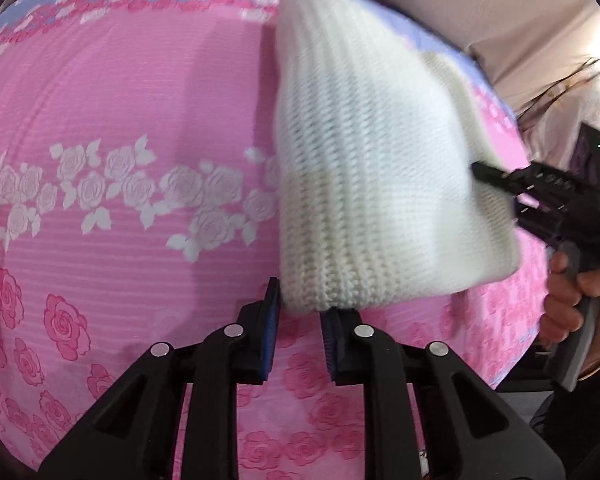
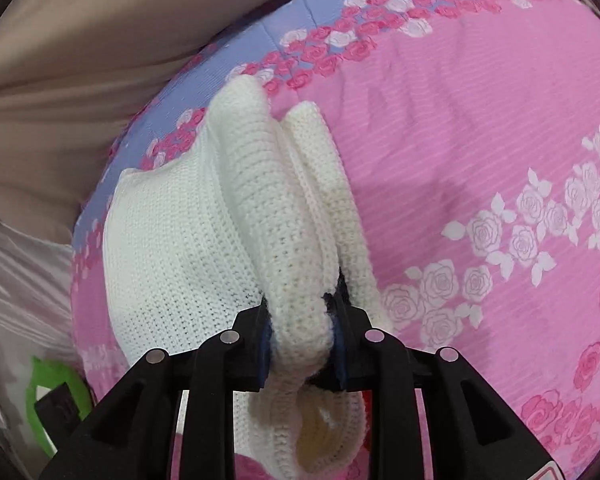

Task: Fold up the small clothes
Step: 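Grasp the sweater hem with the right gripper and lift it toward the collar, then fold the held hem over the sweater body with the right gripper and release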

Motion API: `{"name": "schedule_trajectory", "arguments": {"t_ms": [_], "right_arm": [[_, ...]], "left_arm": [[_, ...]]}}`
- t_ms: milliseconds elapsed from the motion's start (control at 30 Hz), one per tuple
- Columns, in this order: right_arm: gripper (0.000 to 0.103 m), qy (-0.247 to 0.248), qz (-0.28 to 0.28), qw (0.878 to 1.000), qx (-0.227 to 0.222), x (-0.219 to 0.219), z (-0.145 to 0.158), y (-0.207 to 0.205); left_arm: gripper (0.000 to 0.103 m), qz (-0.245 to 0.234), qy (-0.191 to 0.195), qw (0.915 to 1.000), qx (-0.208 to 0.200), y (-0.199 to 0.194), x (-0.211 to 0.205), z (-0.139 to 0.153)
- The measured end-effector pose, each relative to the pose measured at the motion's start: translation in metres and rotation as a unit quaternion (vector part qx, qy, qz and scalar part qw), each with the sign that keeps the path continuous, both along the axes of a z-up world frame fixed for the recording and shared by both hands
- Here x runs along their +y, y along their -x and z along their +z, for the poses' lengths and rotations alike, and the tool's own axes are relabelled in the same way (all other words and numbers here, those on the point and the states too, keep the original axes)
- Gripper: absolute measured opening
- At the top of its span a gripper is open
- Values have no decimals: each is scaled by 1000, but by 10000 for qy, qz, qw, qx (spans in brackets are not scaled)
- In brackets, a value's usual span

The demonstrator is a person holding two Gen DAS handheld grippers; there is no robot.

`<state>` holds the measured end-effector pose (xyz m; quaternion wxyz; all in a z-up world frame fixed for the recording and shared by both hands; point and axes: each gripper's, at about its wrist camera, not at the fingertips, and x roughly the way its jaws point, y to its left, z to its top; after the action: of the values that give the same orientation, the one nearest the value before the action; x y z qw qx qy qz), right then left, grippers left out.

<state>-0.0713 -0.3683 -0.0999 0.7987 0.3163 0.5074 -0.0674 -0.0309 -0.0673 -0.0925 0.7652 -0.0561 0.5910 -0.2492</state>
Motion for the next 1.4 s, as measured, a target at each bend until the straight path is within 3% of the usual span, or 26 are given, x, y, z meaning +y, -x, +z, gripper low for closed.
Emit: {"name": "schedule_trajectory", "arguments": {"t_ms": [100,267,367,400,467,567,633,700,800,967,1000,1033,1067,1200,1233,1300,1400], "right_arm": [[30,-150,-75,9998,-61,1,1,2],[22,-173,-322,9976,-595,-6,27,25],[22,-20,-322,9990,-296,-12,10,32],[23,43,-213,9997,-95,-10,-4,30],[27,-46,-228,9995,-198,-11,-8,33],[34,35,-326,9984,-458,-14,21,41],[34,192,-296,9970,-687,-16,42,40],[34,196,-253,9956,-877,-19,58,33],[34,152,-49,9953,-960,-18,64,3],[47,442,185,9980,-416,-15,33,-55],[43,523,268,9978,-297,-14,24,-65],[17,579,377,9975,-171,-12,18,-75],[15,530,410,9975,-214,-11,20,-79],[14,566,416,9926,-989,-15,56,-75],[15,543,415,9941,-848,-19,47,-80],[16,509,546,9972,-13,-25,0,-94],[20,276,315,9988,-256,-33,15,-78]], "left_arm": [[18,-124,-124,9998,-72,-1,-6,1],[19,-74,-305,9993,217,-4,-4,-14],[19,-179,-292,9990,302,0,0,-15],[19,-262,-259,9989,273,1,-1,-9],[19,-422,-37,9991,65,5,6,14],[25,-358,533,9976,-252,-2,14,57],[38,-188,792,9951,-559,-22,8,83],[38,-188,935,9924,-783,-45,-9,96],[38,-173,550,9929,-1038,-86,-41,91],[34,14,-199,9973,-707,-131,-61,39],[34,54,-240,9972,-711,-134,-59,35],[34,56,-281,9968,-749,-135,-58,36],[34,47,-358,9962,-799,-138,-58,34],[43,28,-495,9959,-757,-151,-61,20],[49,23,-506,9958,-767,-152,-60,18],[51,33,-560,9956,-755,-155,-60,19],[49,148,-238,9974,-657,-147,-45,38]]}}
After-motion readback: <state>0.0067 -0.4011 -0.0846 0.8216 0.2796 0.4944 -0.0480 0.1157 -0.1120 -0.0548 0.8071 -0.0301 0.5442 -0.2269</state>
